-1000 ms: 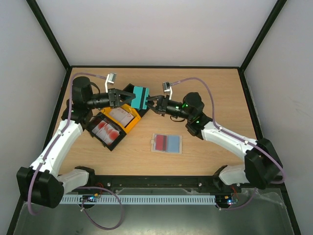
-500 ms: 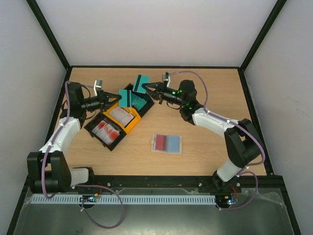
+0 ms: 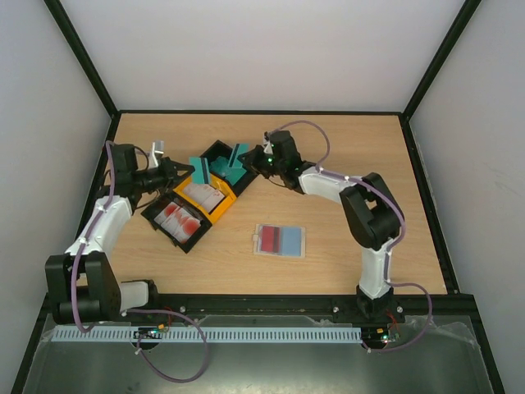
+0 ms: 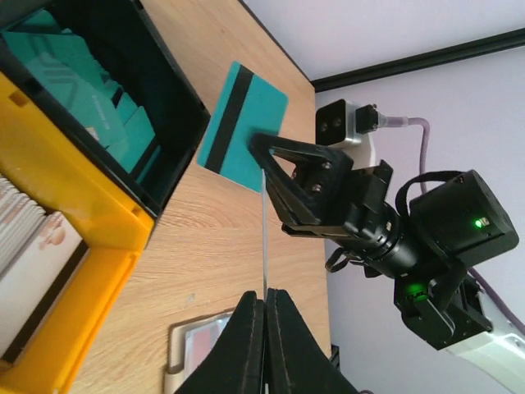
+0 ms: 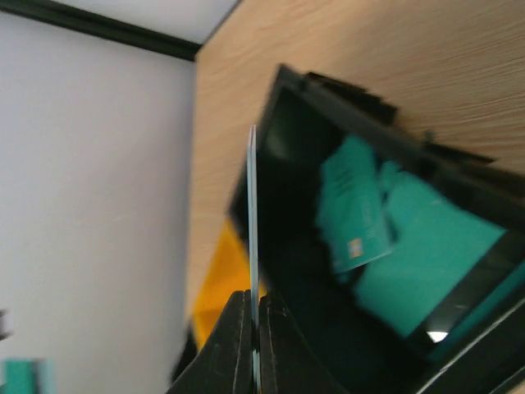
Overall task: Put the credit cards into the card holder
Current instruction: Place the credit card in the storage box.
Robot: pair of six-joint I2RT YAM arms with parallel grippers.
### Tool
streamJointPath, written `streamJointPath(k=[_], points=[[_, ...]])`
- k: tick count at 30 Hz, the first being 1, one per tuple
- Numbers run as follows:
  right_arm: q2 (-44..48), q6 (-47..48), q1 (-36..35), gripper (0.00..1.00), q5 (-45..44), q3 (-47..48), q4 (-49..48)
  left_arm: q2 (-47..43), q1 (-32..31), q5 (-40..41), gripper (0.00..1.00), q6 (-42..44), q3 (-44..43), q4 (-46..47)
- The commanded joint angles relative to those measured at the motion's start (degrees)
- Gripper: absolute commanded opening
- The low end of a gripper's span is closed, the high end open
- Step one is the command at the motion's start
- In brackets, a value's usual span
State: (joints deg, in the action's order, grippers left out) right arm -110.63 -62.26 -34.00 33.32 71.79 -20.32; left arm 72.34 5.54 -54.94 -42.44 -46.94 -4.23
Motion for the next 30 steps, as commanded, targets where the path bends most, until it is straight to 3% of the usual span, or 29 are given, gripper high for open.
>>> streamJointPath(k=[1, 6, 15, 23, 27, 30], points=[[-4.04, 11.23, -1.59, 0.02, -7.7, 6.05, 12.93, 1.01, -0.08, 2.54, 0.02, 3.26, -1.4, -3.07], [-8.26, 15.51, -3.32, 0.05, -14.99, 11.46, 20.51, 1.19, -1.33, 3.53, 0.03, 3.97, -1.23, -3.84], [-10.34, 16.08, -4.31, 0.17, -15.47, 13.14, 24.14, 1.47, -3.6, 4.6, 0.02, 5.8, -1.55, -5.18], [0.8, 15.38, -4.41, 0.47, -24.73, 5.72, 25.49, 1.34, -7.22, 7.7, 0.02, 7.12, -2.1, -6.66], [9.97, 15.19, -4.34, 0.55, -26.51, -2.17, 23.22, 0.96, -11.24, 9.7, 0.02, 7.11, -2.11, -6.68], [18.32, 15.27, -4.24, 0.58, -22.65, -10.79, 18.6, 0.47, -15.94, 12.11, 0.02, 6.25, -1.83, -5.76]])
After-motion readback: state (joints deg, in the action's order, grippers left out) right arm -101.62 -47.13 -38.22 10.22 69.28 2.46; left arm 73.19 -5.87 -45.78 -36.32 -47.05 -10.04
